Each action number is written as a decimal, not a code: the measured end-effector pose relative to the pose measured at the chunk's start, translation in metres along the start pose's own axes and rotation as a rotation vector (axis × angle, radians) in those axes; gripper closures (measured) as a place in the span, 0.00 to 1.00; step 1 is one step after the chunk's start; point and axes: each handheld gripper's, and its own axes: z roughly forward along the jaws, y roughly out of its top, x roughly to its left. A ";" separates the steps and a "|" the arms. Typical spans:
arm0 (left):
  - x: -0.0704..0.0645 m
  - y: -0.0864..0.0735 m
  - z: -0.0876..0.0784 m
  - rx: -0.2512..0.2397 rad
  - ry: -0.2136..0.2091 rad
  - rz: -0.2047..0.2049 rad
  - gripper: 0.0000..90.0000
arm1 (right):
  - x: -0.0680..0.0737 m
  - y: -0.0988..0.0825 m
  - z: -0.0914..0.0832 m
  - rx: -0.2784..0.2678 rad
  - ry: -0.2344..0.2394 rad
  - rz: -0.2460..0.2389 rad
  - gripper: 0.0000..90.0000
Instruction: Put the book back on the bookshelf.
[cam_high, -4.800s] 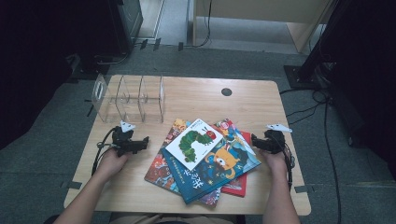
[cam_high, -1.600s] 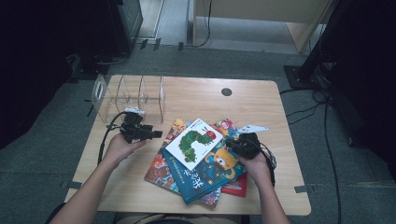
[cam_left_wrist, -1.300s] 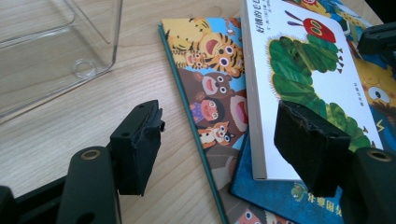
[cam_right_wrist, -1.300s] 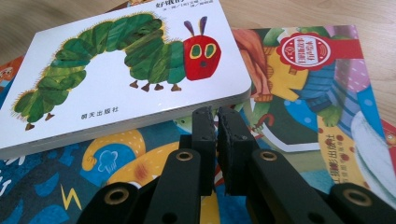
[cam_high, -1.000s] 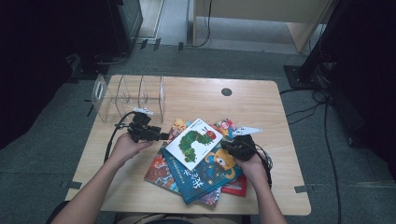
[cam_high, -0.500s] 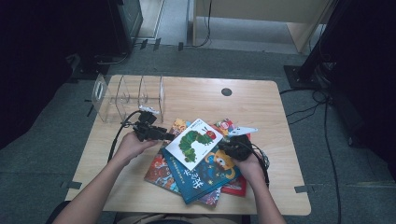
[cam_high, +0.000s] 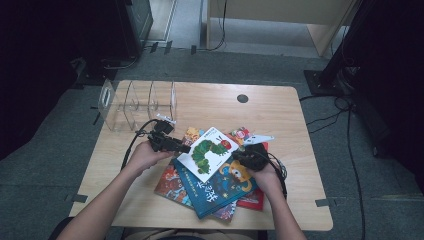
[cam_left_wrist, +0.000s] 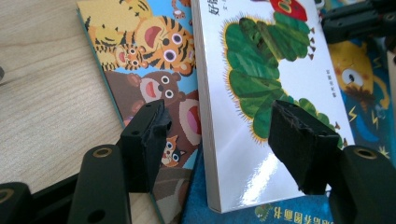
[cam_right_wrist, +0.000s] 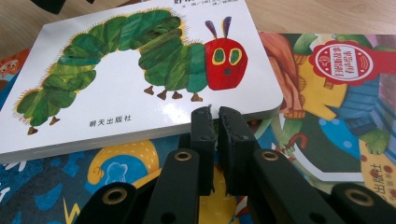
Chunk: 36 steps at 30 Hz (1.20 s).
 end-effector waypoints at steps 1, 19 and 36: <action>0.000 0.001 0.000 0.000 -0.003 0.000 0.41 | 0.000 0.000 0.000 -0.001 0.001 -0.002 0.94; 0.001 0.004 0.009 0.022 -0.018 -0.012 0.40 | -0.002 0.004 0.005 -0.002 0.000 -0.024 0.94; 0.002 0.011 0.018 0.075 -0.007 -0.036 0.41 | -0.002 0.009 0.012 -0.008 0.002 -0.038 0.94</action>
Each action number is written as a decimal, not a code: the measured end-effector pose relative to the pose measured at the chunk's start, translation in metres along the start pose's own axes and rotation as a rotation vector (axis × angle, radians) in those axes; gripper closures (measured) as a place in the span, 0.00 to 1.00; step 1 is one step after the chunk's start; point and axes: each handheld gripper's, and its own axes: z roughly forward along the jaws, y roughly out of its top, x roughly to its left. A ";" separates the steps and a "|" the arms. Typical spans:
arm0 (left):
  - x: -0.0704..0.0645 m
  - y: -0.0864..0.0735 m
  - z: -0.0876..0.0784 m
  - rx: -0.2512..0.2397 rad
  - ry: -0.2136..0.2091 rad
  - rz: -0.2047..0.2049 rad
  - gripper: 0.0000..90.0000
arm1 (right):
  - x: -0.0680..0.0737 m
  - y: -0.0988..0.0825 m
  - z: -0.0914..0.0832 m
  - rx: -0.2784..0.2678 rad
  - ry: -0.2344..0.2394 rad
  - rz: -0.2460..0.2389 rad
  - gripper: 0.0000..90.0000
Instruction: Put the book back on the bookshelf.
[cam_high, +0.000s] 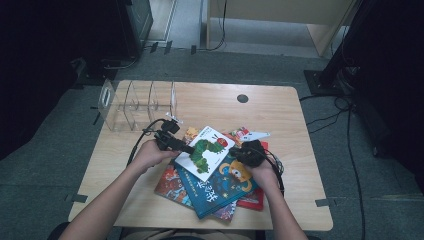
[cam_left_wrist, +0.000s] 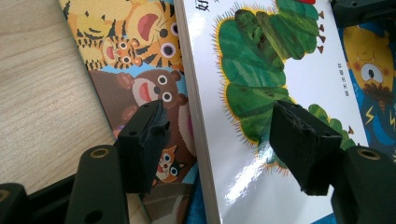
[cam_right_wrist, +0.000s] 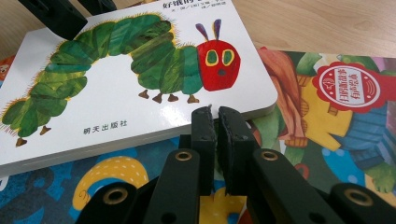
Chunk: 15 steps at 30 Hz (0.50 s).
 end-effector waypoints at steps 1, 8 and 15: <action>0.000 0.001 0.001 0.003 0.000 -0.005 0.41 | 0.000 0.000 0.000 -0.002 0.000 0.000 0.94; 0.000 0.003 0.004 0.021 -0.003 -0.019 0.41 | 0.001 0.001 0.002 0.000 0.004 -0.001 0.94; -0.002 0.007 0.006 0.035 -0.010 -0.021 0.41 | 0.005 0.001 0.002 0.014 0.024 -0.003 0.94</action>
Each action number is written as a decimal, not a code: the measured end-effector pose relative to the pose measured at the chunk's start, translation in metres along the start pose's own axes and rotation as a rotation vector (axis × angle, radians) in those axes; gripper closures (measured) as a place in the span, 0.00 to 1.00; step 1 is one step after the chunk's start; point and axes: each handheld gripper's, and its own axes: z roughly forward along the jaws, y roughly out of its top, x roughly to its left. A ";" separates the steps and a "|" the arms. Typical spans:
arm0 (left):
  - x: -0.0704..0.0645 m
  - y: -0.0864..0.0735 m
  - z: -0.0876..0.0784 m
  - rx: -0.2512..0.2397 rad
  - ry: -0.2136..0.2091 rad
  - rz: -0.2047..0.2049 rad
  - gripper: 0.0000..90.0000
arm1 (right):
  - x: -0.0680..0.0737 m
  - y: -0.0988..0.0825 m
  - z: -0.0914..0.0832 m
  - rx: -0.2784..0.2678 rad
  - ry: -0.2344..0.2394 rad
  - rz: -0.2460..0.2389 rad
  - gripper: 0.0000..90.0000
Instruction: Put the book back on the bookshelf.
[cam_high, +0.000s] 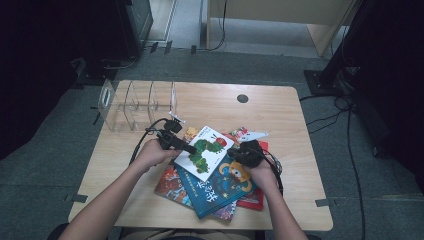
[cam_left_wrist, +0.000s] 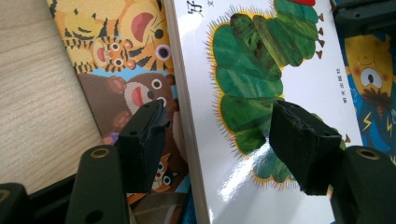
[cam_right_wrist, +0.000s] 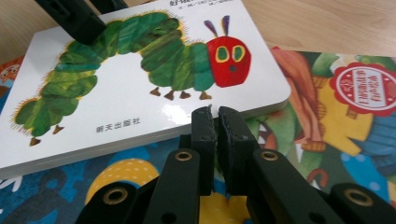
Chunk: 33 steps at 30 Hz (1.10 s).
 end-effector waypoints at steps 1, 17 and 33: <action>-0.001 0.001 0.001 0.001 0.002 -0.001 0.41 | 0.001 0.000 0.000 0.004 0.005 0.000 0.94; -0.002 0.005 0.002 0.019 0.003 -0.006 0.40 | 0.010 0.000 0.003 0.008 0.037 -0.007 0.95; -0.003 0.010 0.004 0.047 0.026 -0.041 0.39 | 0.011 0.000 0.006 -0.007 0.048 -0.006 0.98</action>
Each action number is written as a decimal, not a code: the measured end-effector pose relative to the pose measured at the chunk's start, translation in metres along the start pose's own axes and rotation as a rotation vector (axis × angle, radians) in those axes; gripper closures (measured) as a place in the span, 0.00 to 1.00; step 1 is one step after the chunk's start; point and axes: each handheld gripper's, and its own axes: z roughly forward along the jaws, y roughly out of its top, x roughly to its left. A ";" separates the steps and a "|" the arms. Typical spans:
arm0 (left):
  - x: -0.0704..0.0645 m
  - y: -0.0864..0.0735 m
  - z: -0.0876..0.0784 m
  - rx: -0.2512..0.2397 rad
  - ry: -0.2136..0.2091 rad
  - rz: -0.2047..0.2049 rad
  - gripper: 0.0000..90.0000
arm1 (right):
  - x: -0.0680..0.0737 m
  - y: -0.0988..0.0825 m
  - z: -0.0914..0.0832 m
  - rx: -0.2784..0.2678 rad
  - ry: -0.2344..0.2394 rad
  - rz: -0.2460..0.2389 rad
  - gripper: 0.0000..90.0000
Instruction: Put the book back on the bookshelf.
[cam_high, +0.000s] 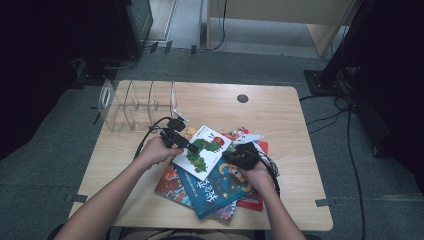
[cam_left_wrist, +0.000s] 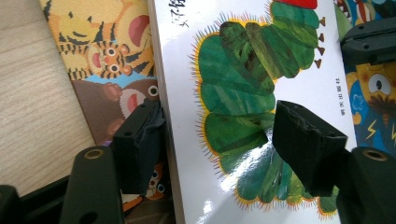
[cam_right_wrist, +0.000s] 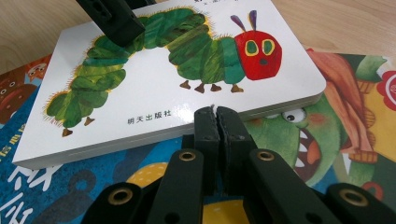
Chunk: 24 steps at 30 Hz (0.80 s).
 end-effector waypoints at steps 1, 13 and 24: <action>0.000 0.000 0.000 0.004 0.000 -0.002 0.39 | 0.000 0.000 0.000 0.000 0.000 0.000 0.98; 0.003 0.005 -0.002 0.019 -0.004 -0.080 0.43 | 0.003 0.001 0.003 -0.002 -0.011 -0.020 1.00; 0.009 0.005 -0.007 0.024 -0.029 -0.107 0.52 | 0.003 0.001 0.004 -0.012 -0.011 -0.011 1.00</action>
